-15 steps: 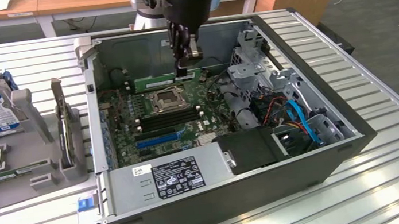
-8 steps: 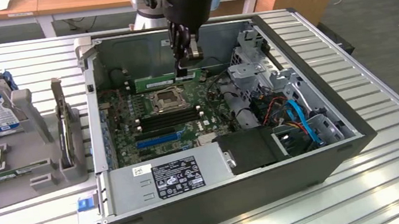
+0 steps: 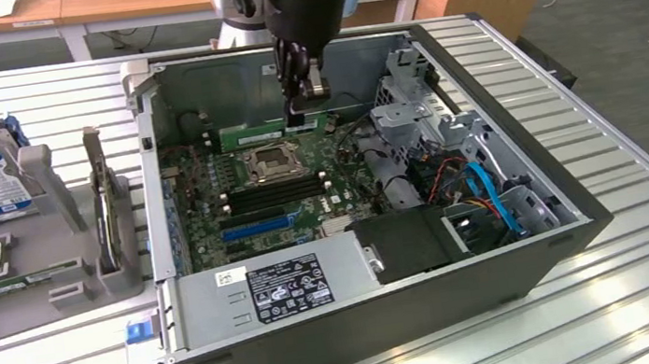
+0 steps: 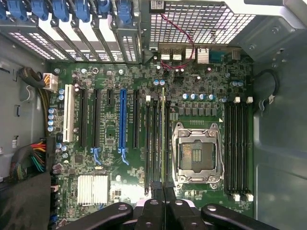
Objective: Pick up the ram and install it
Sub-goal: 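Insert the ram into the slot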
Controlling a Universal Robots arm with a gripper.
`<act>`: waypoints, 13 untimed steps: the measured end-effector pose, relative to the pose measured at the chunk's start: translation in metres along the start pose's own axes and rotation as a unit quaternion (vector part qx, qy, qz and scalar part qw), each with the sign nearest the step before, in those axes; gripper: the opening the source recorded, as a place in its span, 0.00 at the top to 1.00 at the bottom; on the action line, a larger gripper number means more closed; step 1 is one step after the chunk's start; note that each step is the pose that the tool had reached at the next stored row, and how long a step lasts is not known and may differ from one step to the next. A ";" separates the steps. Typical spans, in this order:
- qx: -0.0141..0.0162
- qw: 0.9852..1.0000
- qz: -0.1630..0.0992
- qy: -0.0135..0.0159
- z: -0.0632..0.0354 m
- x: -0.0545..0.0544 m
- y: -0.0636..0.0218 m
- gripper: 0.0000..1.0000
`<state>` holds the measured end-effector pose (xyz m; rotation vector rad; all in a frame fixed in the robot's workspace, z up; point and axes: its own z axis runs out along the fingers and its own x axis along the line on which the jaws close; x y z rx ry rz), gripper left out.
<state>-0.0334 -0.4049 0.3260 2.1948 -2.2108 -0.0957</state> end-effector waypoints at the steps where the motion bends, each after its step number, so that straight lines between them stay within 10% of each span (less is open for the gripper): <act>1: 0.000 1.000 0.000 0.000 0.0005 0.000 0.0000 0.89; 13: 0.000 1.000 0.000 0.000 0.0058 0.000 -0.0004 0.89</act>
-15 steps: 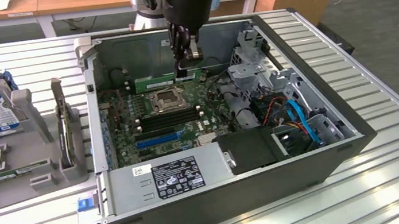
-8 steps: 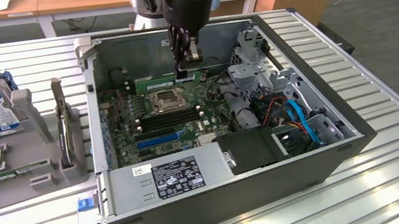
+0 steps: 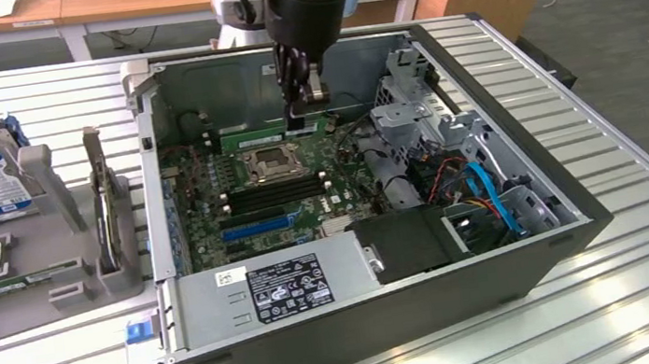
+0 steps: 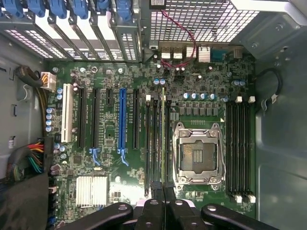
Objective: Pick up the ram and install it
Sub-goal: 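Insert the ram into the slot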
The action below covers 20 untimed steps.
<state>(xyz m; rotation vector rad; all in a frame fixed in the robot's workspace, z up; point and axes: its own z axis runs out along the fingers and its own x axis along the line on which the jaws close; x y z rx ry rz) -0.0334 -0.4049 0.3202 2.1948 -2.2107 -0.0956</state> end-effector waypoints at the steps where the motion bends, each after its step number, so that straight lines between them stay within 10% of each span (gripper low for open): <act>1: 0.000 1.000 0.000 0.000 0.0004 0.000 0.0000 0.89; 20: 0.000 1.000 0.000 0.000 0.0049 0.000 -0.0003 0.89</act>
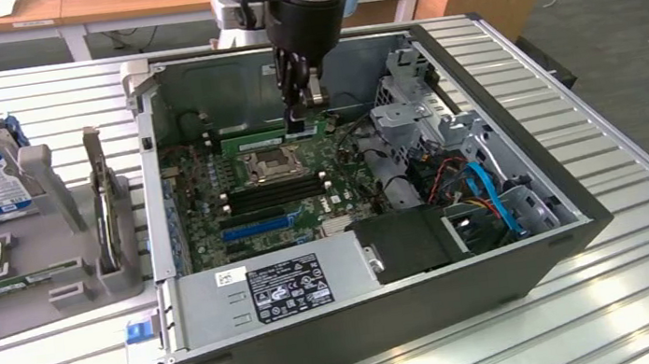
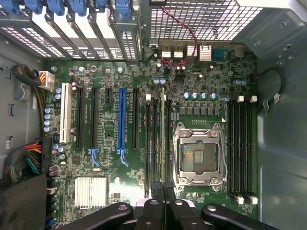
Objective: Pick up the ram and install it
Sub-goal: 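Insert the ram into the slot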
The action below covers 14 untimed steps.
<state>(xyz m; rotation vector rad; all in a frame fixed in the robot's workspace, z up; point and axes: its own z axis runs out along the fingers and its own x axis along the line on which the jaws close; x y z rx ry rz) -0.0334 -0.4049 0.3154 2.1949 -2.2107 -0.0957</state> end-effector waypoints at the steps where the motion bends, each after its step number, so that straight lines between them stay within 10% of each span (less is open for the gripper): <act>1: 0.000 1.000 0.000 0.000 0.0002 0.000 0.0000 0.89; 14: 0.000 1.000 0.000 0.000 0.0044 0.000 -0.0003 0.89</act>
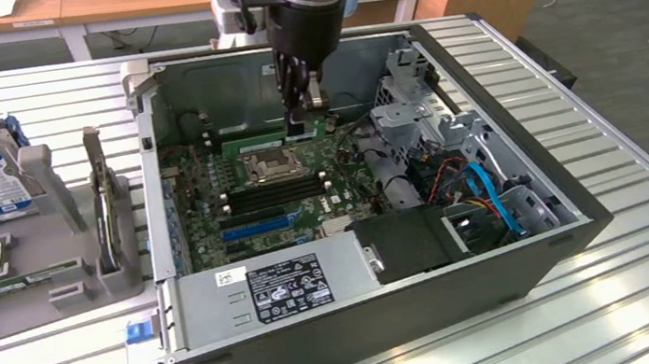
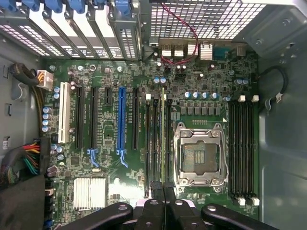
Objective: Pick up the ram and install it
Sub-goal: 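Insert the ram into the slot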
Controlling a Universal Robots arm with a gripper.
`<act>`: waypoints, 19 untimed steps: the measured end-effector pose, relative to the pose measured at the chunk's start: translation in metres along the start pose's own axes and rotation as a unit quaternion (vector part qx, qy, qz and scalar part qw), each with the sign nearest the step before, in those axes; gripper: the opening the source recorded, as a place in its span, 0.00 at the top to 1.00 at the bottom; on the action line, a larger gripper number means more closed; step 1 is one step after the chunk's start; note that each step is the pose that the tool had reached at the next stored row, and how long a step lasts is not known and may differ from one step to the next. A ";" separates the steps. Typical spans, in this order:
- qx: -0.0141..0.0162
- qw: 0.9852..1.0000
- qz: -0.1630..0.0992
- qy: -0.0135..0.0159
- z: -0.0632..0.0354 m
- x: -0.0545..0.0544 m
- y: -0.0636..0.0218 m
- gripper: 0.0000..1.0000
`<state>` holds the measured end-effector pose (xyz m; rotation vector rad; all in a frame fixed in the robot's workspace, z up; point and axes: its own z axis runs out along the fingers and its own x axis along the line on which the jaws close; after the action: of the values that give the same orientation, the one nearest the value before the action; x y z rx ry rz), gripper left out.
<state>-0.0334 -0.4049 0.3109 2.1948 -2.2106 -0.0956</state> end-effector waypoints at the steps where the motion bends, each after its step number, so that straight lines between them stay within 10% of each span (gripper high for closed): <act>1: 0.000 1.000 0.000 0.000 0.0005 0.000 0.0000 0.89; 19: 0.000 1.000 0.000 0.000 0.0109 0.000 -0.0007 0.89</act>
<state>-0.0334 -0.4049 0.3000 2.1948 -2.2107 -0.0957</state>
